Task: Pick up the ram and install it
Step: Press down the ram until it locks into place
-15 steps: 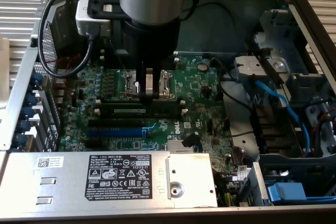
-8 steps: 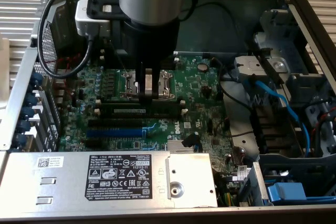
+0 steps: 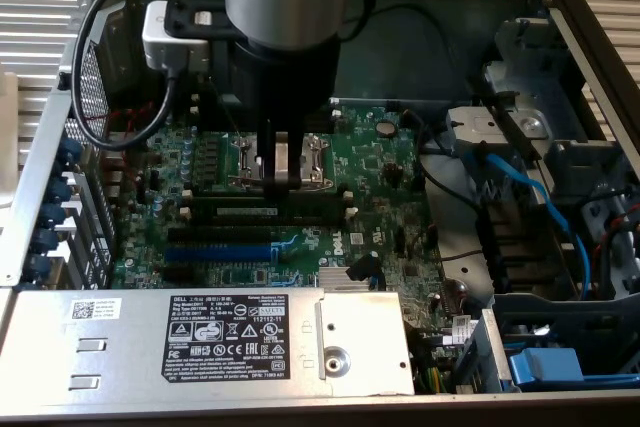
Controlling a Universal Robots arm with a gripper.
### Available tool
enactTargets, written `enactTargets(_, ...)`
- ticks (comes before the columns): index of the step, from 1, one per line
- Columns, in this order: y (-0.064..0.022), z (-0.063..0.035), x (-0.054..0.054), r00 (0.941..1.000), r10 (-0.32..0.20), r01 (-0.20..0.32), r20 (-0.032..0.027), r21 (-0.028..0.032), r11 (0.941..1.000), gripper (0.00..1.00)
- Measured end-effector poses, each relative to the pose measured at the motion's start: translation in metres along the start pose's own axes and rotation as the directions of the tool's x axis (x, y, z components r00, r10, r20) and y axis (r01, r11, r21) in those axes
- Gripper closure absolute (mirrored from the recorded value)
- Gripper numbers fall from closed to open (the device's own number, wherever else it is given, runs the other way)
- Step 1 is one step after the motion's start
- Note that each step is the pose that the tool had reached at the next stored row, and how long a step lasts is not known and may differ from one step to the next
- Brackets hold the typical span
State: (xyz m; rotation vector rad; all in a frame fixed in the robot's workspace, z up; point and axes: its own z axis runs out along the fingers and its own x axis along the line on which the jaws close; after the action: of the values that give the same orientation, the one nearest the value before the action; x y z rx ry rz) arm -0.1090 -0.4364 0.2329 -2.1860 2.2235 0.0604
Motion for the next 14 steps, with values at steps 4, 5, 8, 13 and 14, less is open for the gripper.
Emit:
enactTargets(4,0.001,0.0014,-0.0005,1.0,0.0,0.0,-0.0031,-0.0001,1.0,0.9)
enactTargets(5,0.0011,0.0015,-0.0005,1.0,0.0,0.0,-0.0035,0.0,1.0,0.9)
enactTargets(8,0.0011,0.0022,-0.0005,1.0,0.0,0.0,-0.0048,-0.0001,1.0,0.9)
enactTargets(13,0.001,0.0026,-0.0005,1.0,0.0,0.0,-0.0054,-0.0001,1.0,0.9)
enactTargets(14,0.001,0.0027,-0.0005,1.0,0.0,0.0,-0.0057,-0.0001,1.0,0.9)
